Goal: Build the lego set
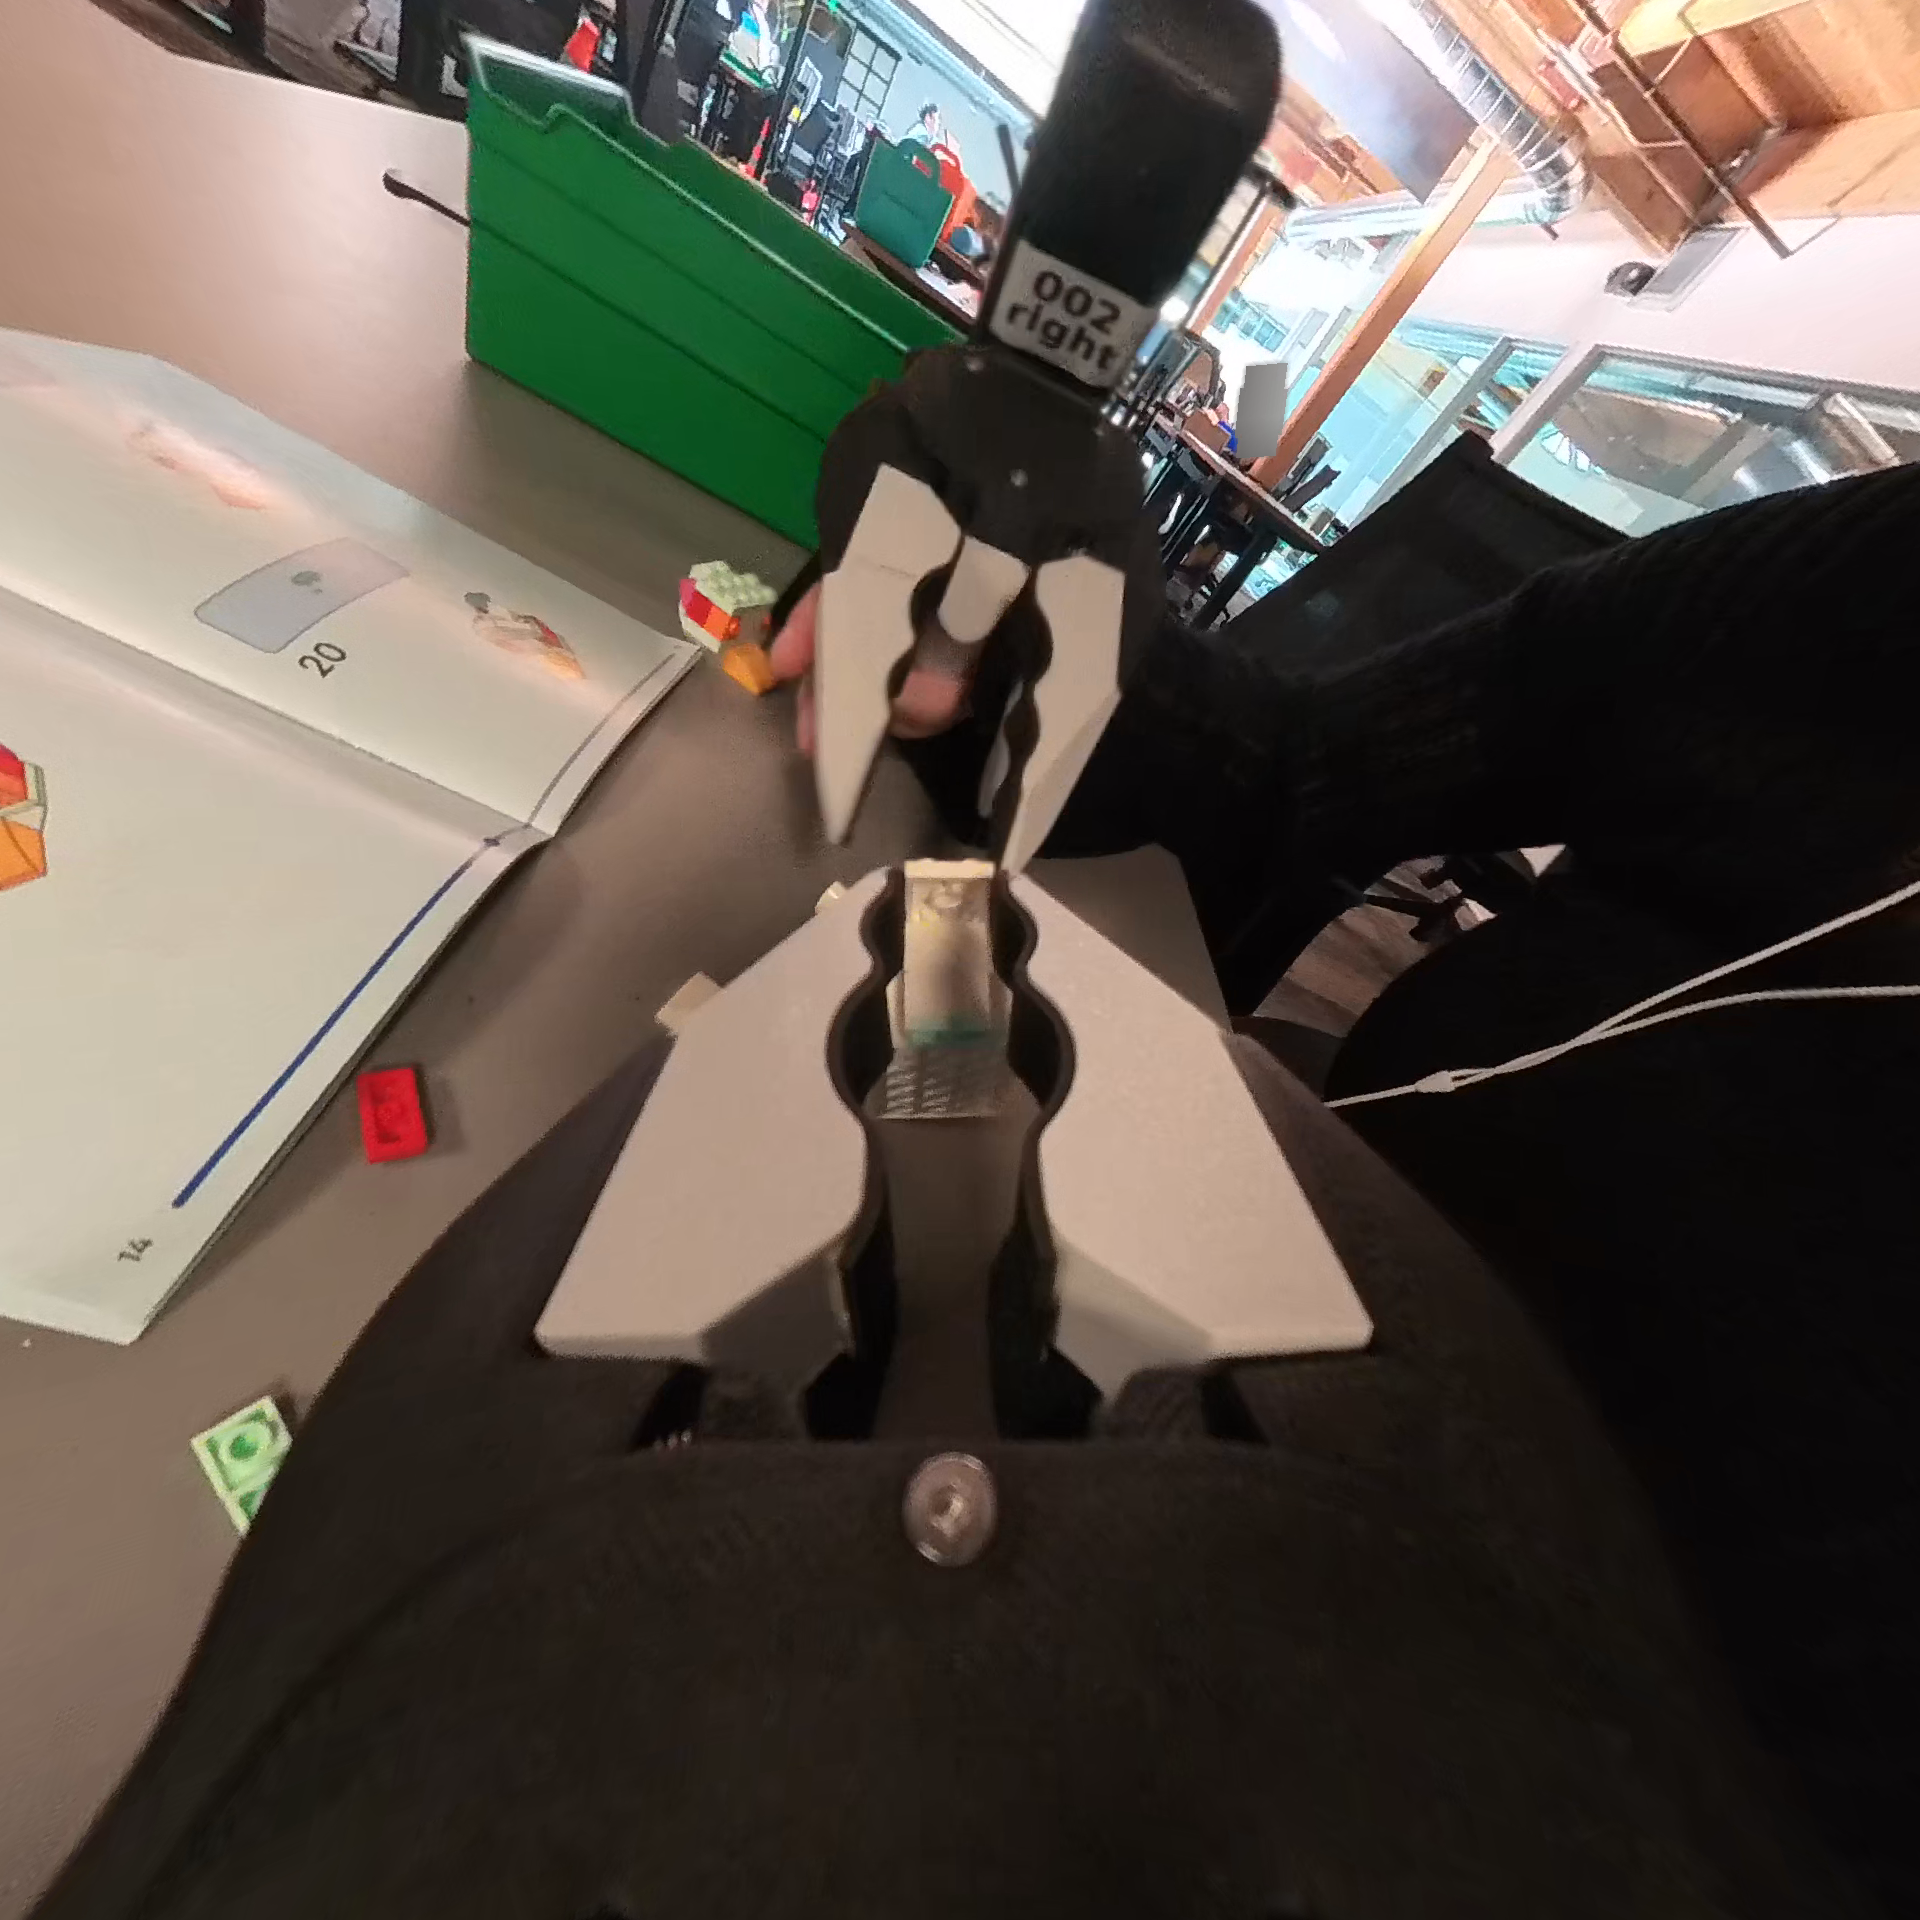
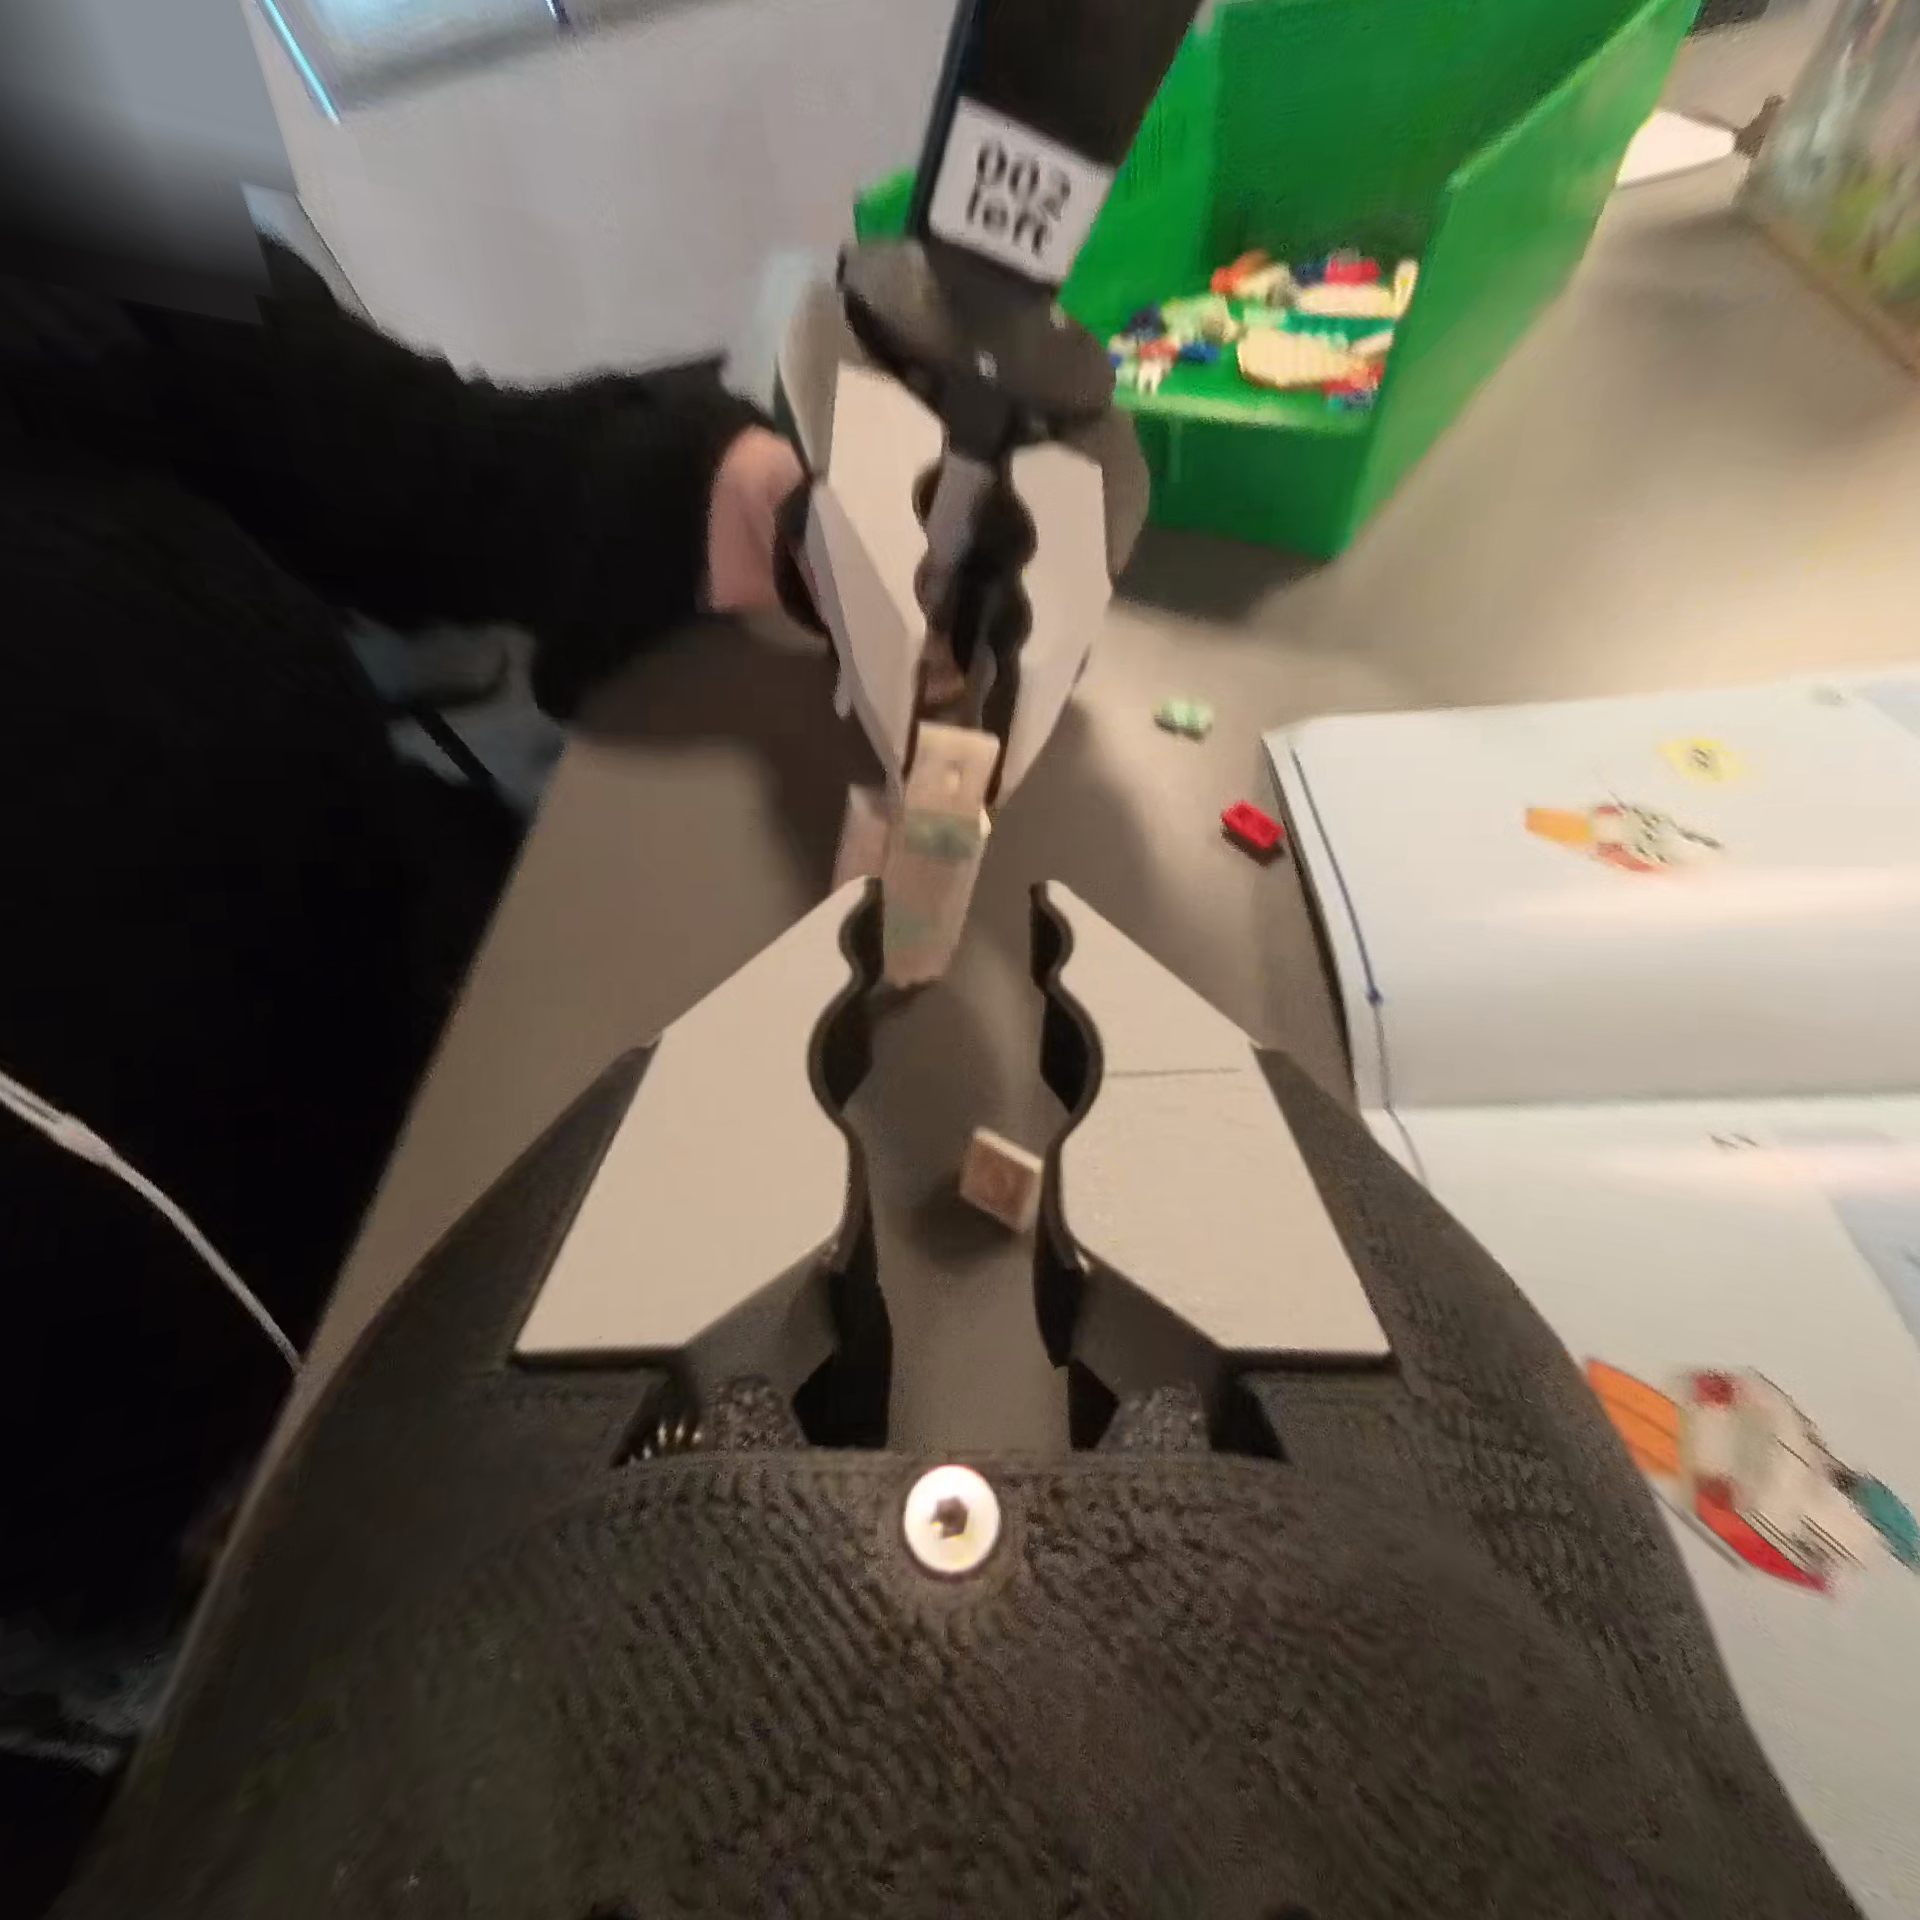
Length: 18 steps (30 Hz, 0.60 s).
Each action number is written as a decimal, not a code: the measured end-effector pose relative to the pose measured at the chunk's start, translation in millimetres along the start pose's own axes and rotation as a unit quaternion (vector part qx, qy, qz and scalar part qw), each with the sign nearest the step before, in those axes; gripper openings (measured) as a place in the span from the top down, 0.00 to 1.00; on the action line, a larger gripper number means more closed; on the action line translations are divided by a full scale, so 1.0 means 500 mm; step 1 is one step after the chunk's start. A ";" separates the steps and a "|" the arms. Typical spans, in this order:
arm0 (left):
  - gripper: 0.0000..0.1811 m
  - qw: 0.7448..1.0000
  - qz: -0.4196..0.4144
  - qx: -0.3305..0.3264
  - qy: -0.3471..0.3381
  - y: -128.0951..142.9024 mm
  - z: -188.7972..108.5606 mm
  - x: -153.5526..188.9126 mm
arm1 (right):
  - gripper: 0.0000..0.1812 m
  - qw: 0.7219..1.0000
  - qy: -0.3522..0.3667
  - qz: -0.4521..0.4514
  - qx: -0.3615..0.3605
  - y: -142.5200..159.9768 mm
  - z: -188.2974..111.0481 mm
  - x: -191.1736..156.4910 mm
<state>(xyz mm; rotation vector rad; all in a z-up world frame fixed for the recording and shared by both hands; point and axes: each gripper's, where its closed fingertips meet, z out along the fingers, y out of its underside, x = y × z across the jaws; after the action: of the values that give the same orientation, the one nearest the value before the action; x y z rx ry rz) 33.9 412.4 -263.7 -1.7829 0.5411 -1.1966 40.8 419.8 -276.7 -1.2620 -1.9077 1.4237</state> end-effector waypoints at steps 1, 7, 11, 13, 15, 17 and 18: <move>0.91 1.000 0.006 0.000 0.003 0.000 0.001 0.004 | 0.86 1.000 -0.009 0.012 0.017 -0.010 0.005 -0.005; 0.91 1.000 0.016 0.012 0.023 -0.006 0.002 0.018 | 0.88 0.997 -0.049 0.041 0.040 -0.019 0.026 -0.027; 0.91 0.999 0.022 0.013 0.029 -0.007 0.003 0.023 | 0.92 0.996 -0.057 0.048 0.053 -0.025 0.025 -0.029; 0.91 0.999 0.025 0.014 0.031 -0.007 0.004 0.026 | 0.92 0.996 -0.058 0.040 0.055 -0.025 0.024 -0.031; 0.91 0.999 0.031 0.015 0.016 -0.007 0.005 0.020 | 0.92 0.998 -0.035 0.011 0.051 -0.023 0.024 -0.022; 0.91 0.999 0.036 0.024 -0.021 -0.013 0.005 0.006 | 0.92 0.999 0.013 -0.029 0.041 -0.023 0.023 -0.004; 0.88 0.998 0.034 0.022 -0.041 -0.012 0.004 -0.003 | 0.92 0.997 0.045 -0.056 0.034 -0.024 0.021 0.007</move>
<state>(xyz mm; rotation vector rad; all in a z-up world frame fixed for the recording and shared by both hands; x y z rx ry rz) 34.4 417.5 -259.4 -1.7537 0.5190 -1.0764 26.1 417.1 -270.4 -1.1487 -1.8246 1.3406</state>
